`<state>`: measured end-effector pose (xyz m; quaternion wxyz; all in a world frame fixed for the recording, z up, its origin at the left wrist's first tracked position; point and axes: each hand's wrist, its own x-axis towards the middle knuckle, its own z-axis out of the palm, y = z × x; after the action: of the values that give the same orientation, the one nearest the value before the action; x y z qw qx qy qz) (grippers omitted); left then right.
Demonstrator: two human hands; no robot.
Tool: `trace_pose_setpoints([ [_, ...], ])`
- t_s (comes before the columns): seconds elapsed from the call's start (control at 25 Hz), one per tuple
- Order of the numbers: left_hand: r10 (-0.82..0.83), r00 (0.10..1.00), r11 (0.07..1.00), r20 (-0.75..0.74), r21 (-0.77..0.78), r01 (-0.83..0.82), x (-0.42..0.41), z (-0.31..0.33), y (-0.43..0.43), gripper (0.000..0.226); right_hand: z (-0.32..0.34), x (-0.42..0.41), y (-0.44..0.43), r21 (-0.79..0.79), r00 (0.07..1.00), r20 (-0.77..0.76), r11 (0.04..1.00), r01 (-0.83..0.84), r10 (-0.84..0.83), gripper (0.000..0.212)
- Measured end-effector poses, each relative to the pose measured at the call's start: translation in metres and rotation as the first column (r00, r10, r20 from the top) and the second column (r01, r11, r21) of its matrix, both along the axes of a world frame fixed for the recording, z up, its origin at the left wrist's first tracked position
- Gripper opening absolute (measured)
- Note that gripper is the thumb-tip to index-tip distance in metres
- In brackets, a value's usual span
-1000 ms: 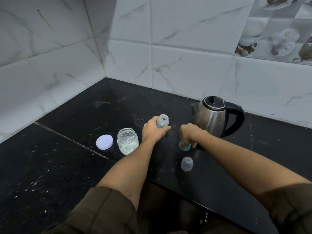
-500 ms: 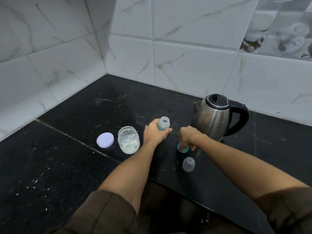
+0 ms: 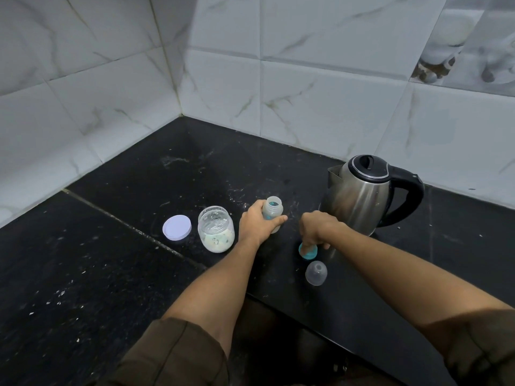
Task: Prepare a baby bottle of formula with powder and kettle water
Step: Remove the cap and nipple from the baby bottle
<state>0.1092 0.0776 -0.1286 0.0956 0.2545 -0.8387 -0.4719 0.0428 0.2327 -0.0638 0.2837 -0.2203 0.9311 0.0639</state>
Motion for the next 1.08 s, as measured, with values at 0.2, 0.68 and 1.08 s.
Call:
trace_pose_setpoints([
  [0.2, -0.008, 0.999, 0.998, 0.041, 0.056, 0.006, 0.003, -0.010, -0.001, 0.055, 0.025, -0.015, -0.012, -0.086, 0.997, -0.075, 0.996, -0.013, 0.006, 0.042],
  [0.68, -0.020, 0.992, 1.000, -0.125, 0.014, 0.022, 0.009, 0.059, -0.017, 0.090, 0.069, -0.028, -0.040, -0.307, 0.959, -0.280, 0.943, -0.126, 0.037, 0.015],
  [1.08, 0.036, 0.999, 0.973, -0.008, -0.228, -0.037, 0.096, 0.071, -0.125, 0.123, 0.088, 0.016, -0.137, -0.501, 0.885, -0.356, 0.739, -0.451, 0.299, 0.038],
])
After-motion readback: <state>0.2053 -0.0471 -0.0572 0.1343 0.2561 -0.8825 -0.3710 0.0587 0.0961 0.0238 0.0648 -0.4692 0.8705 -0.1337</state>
